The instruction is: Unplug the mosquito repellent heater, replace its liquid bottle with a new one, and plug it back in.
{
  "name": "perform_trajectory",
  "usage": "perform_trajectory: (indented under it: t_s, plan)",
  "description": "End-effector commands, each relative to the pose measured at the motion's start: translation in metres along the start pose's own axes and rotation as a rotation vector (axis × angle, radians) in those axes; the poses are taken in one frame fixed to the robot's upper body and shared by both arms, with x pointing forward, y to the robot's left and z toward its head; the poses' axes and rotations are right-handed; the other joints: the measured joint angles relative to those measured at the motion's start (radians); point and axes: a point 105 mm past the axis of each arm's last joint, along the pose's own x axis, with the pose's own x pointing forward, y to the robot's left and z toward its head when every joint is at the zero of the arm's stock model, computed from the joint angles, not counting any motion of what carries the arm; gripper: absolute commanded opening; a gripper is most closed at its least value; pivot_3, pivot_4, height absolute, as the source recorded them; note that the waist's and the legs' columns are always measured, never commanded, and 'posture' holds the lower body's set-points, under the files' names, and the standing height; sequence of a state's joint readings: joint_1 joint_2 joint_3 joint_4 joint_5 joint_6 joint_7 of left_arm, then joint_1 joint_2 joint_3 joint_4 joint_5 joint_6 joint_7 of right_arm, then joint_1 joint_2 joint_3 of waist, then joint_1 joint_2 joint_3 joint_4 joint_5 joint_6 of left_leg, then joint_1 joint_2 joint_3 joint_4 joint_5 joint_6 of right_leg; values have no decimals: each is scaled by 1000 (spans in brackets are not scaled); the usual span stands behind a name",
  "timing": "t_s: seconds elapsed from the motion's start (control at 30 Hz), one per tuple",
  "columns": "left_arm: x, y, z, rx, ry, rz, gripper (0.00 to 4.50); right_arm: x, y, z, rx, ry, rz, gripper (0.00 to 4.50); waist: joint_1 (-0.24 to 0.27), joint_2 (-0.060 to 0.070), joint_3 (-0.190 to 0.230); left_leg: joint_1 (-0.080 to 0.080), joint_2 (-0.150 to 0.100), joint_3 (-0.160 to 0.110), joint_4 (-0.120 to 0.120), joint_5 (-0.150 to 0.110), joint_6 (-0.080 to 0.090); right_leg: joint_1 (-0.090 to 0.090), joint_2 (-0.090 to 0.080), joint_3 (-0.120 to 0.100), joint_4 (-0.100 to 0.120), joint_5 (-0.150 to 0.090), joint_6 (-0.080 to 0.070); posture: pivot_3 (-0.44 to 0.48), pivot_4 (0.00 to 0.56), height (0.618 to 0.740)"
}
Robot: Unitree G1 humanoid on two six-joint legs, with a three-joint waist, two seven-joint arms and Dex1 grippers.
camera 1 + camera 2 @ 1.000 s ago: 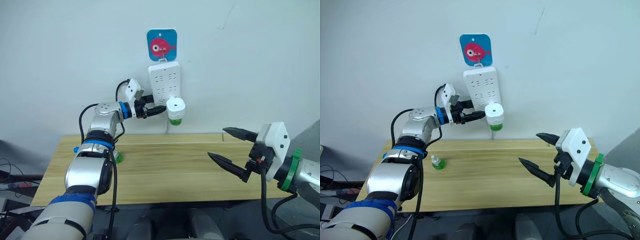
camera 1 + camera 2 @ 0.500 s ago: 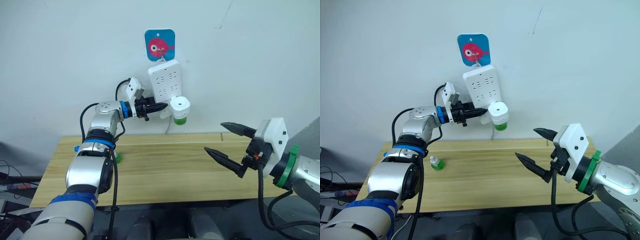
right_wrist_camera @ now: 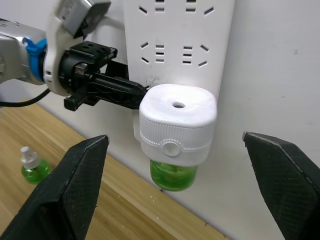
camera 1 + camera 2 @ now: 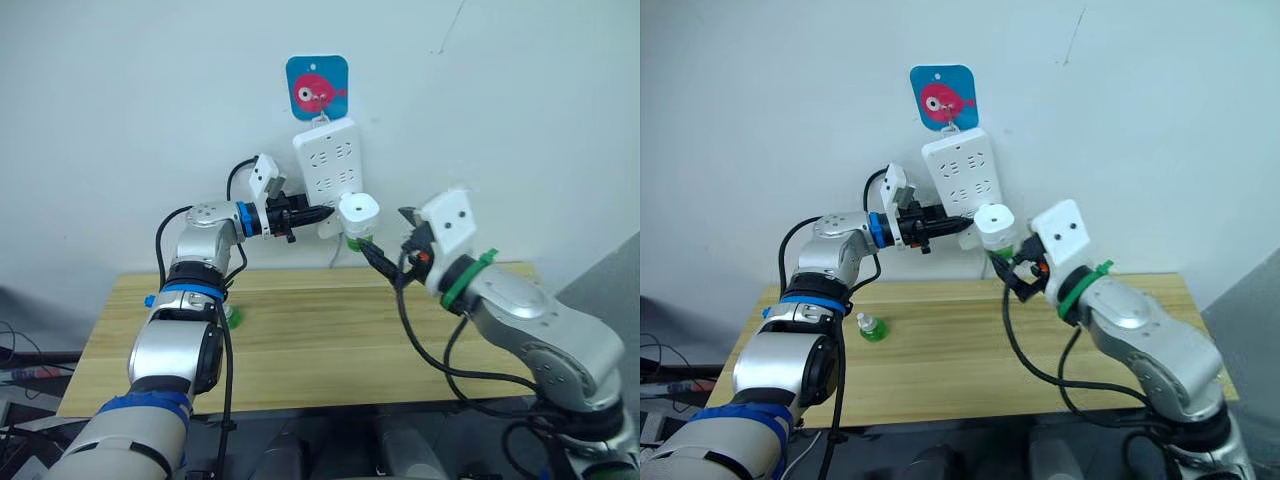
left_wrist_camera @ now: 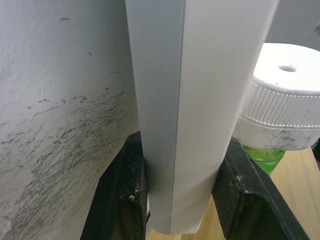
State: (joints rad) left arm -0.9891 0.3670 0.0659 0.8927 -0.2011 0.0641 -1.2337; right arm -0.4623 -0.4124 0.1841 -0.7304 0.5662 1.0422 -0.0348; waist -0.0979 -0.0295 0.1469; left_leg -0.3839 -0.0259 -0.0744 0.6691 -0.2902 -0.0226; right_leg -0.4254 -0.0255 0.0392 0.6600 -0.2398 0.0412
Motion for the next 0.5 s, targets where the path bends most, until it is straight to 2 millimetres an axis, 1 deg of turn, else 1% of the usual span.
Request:
perform_trajectory:
  t_s: [0.03, 0.1, 0.2, 0.5]
  plan:
    - [4, -5, 9, 31, -20, -34, 1307, 6, 2, 8, -16, -20, -43, 4500, -2, 0, 0, 0, 0, 0, 0, 0, 0, 0, 0, 0, 0, 0, 0, -217, 121, 740]
    - [4, -6, 9, 35, -18, -38, 1307, 12, 2, 10, -12, -24, -70, 4500, -7, 0, 0, 0, 0, 0, 1, 0, 1, -1, -1, 0, 2, 0, 0, -217, 121, 740]
    - [5, -7, 8, 35, -19, -42, 1307, 24, -4, 16, -5, -40, -125, 4500, -10, 0, 0, 0, 0, 0, 5, -2, 3, 0, 0, 0, 4, 0, 0, -218, 117, 740]
    - [8, -9, 7, 30, -25, -46, 1307, 45, -2, 20, 36, -50, -127, 4500, -17, 0, 0, 0, -1, -1, 8, -2, 4, 1, 0, -1, 5, 0, 0, -218, 117, 740]
